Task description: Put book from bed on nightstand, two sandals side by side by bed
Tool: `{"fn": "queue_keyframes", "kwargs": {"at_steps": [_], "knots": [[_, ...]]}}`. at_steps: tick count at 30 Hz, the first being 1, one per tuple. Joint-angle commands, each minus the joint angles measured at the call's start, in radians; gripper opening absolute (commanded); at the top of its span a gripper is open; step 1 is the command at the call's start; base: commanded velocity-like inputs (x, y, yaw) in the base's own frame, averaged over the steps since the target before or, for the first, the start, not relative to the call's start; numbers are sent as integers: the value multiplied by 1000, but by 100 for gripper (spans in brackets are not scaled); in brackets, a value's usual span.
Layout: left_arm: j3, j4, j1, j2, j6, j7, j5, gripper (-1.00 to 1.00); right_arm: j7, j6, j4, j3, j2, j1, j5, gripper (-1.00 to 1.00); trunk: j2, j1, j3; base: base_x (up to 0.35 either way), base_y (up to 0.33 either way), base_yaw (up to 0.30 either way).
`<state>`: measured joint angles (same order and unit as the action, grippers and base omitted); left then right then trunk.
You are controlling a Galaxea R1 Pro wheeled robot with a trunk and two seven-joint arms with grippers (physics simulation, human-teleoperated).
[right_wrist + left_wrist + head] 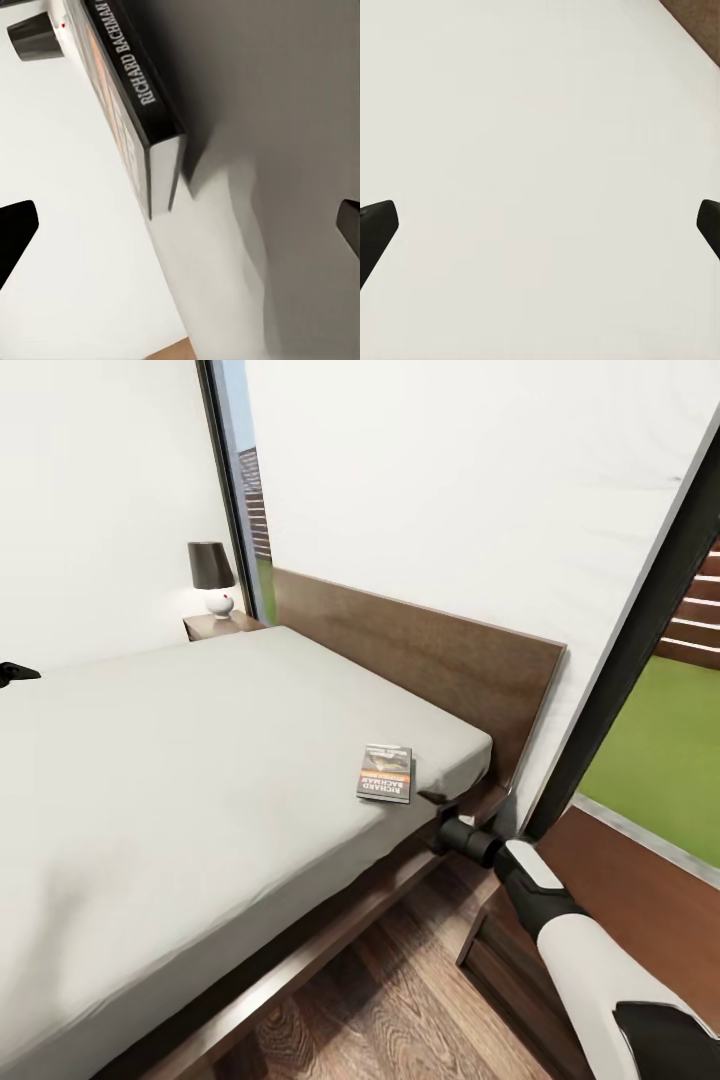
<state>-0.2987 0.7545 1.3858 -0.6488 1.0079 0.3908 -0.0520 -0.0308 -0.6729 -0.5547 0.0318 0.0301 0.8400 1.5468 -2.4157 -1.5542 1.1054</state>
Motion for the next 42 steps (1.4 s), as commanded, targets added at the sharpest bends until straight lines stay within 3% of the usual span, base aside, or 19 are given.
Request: {"fn": "queue_keyframes", "kwargs": {"at_steps": [1,18,31,42], "knots": [[-2,0,1,0,6,-1,-5,100,-3,-5,3,3,-3,1,-4,100,0,0,1,0,0,0],[-1,0,0,-12,6,-1,-5,100,-2,-5,12,3,-11,1,-5,100,0,0,1,0,0,0],[-1,0,0,-15,6,-1,-5,100,-2,-4,11,6,0,1,1,100,0,0,1,0,0,0],[-2,0,0,-15,6,-1,-5,100,-15,75,3,6,8,1,1,100,0,0,1,0,0,0]]}}
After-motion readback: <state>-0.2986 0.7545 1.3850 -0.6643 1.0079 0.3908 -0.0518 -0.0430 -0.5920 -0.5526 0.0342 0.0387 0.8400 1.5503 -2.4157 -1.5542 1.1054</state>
